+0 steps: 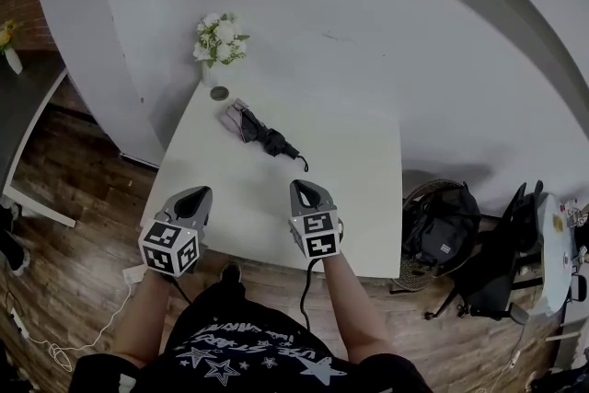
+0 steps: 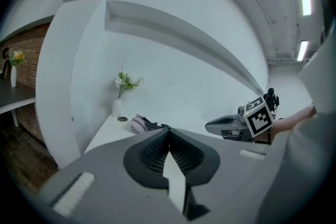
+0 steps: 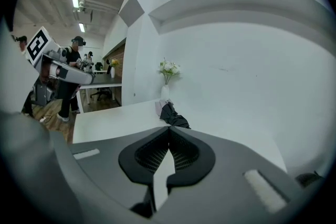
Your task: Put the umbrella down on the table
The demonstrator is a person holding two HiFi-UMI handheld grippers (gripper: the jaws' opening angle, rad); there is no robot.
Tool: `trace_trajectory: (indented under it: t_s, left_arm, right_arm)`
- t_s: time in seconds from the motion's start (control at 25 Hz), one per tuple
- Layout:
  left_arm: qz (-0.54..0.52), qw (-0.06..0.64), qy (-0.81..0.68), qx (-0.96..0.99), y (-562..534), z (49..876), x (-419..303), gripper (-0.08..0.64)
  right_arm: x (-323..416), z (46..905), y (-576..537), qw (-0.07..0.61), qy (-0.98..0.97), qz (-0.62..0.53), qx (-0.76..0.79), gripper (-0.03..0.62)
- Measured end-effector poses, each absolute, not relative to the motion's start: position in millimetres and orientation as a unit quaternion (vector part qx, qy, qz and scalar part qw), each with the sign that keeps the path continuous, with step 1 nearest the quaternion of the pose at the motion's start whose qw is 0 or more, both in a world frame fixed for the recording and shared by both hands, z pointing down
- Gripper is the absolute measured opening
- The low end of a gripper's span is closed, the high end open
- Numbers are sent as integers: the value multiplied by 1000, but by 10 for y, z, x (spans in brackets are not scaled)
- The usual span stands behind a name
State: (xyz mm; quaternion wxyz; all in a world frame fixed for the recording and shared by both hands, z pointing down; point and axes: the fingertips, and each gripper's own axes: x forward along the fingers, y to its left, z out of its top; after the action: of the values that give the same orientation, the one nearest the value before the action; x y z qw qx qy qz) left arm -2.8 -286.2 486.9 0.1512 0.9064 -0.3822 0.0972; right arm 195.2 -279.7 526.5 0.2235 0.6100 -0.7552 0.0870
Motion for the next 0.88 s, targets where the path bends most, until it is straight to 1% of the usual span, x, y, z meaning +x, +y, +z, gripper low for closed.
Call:
trace_trajectory:
  t_s: [0.2,0.4,0.88]
  left_arm:
    - [99,153,-379,907,-2520,4913,14,3]
    - [95,155,-382,906,-2220,4923,20,3]
    - [92,154,-370,912,-1460,4934,59,3]
  right_arm:
    - [1939,5173,-2383,180,-757,117,617,15]
    - [1890,4949,-2056,153,-764,110,617,15]
    - [1711,4926,-1087,168,-761,100,619,15]
